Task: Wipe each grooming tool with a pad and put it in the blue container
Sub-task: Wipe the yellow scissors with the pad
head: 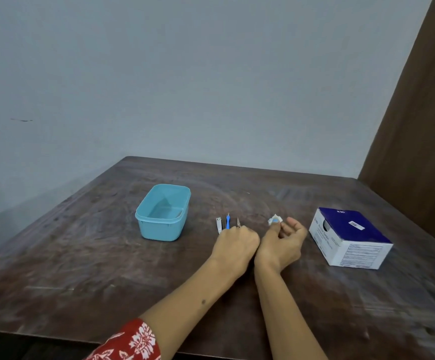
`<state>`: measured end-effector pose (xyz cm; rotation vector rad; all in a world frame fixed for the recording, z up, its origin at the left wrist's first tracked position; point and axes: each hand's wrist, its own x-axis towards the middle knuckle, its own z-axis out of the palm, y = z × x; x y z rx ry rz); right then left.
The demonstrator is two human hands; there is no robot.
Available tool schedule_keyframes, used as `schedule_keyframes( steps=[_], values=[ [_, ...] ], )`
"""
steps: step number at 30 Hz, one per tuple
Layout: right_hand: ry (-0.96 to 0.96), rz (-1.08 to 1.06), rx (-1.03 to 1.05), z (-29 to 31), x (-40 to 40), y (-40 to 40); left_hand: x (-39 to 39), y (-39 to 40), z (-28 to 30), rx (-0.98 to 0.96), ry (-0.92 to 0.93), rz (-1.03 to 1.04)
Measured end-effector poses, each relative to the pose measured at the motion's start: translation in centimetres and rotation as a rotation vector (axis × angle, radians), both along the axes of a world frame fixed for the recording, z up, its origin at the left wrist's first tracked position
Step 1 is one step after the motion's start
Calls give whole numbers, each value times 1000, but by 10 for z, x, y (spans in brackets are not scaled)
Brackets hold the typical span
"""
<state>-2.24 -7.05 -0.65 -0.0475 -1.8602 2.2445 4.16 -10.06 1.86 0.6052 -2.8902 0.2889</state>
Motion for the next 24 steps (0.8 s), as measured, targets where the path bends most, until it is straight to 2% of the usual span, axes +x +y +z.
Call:
schedule_keyframes(
  steps=[3,7,10,12,14,19,24],
  values=[
    [9,25,4,-1,0,0,3,-5,0,139,155,52],
    [109,129,89,-7,1,-7,10,-26,0,503,705,132],
    [148,187,118,-10,2,-11,11,-38,-5,831,947,152],
    [141,193,97,-11,2,-13,10,-43,-11,989,1003,149],
    [150,184,77,-10,2,-16,10,-49,-18,1069,1019,130],
    [351,207,108,3,5,-25,14,-57,-26,1308,1075,59],
    [461,294,157,5,5,-36,17,-62,-22,1408,1147,-3]
  ],
)
